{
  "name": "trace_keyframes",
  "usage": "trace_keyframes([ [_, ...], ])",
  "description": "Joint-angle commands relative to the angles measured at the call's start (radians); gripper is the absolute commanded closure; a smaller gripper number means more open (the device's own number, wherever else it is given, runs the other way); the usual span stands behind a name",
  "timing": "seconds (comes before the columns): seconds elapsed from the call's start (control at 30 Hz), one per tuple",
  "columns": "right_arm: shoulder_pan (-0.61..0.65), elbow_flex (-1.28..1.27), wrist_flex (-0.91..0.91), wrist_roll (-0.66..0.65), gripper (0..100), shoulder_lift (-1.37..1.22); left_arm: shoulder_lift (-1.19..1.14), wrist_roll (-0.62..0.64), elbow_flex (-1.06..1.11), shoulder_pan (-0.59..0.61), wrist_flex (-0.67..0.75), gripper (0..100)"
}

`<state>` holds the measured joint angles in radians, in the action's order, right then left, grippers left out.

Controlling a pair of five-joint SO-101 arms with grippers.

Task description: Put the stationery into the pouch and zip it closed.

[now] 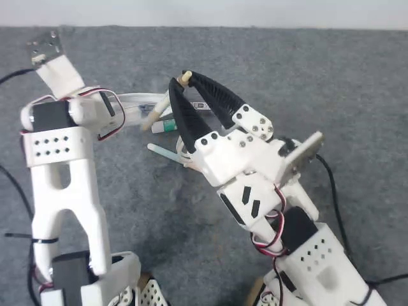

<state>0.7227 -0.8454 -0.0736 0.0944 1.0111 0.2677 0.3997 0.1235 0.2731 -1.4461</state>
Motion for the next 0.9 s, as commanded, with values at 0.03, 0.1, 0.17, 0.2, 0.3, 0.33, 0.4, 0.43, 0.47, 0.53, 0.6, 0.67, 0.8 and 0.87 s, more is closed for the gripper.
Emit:
trace_keyframes([
  [0.03,0.001,-0.040,-0.153,-0.061,99.2,0.022,0.009,0.009,-0.010,0.005,0.046,99],
  [0.1,0.001,-0.084,-0.232,-0.095,99.2,0.021,0.009,0.009,-0.010,0.005,0.044,99],
  [0.17,0.001,-0.129,-0.314,-0.137,99.2,0.021,0.009,0.009,-0.010,0.005,0.044,99],
  [0.2,0.001,-0.146,-0.344,-0.153,99.2,0.019,0.009,0.009,-0.010,0.005,0.044,99],
  [0.3,0.002,-0.175,-0.403,-0.167,99.2,0.012,0.009,0.009,-0.010,0.003,0.044,99],
  [0.33,0.002,-0.176,-0.414,-0.169,99.2,-0.004,0.009,0.009,-0.010,0.003,0.044,99],
  [0.4,0.002,-0.176,-0.444,-0.170,99.2,-0.051,0.009,0.009,-0.010,0.003,0.044,99],
  [0.43,0.002,-0.176,-0.470,-0.170,99.2,-0.081,0.009,0.009,-0.010,0.003,0.044,99],
  [0.47,0.002,-0.176,-0.496,-0.172,99.2,-0.116,0.009,0.009,-0.010,0.003,0.044,99],
  [0.53,0.002,-0.178,-0.556,-0.173,99.2,-0.186,0.009,0.009,-0.010,0.003,0.046,99],
  [0.6,0.002,-0.181,-0.605,-0.173,99.2,-0.255,0.009,0.009,-0.010,0.005,0.048,99],
  [0.67,0.002,-0.183,-0.624,-0.173,99.2,-0.314,0.009,0.009,-0.010,0.003,0.046,99],
  [0.8,0.015,-0.203,-0.633,-0.173,99.2,-0.389,0.009,0.009,-0.010,0.003,0.043,99],
  [0.87,0.030,-0.218,-0.633,-0.173,99.2,-0.417,0.009,0.009,-0.010,0.005,0.043,99],
])
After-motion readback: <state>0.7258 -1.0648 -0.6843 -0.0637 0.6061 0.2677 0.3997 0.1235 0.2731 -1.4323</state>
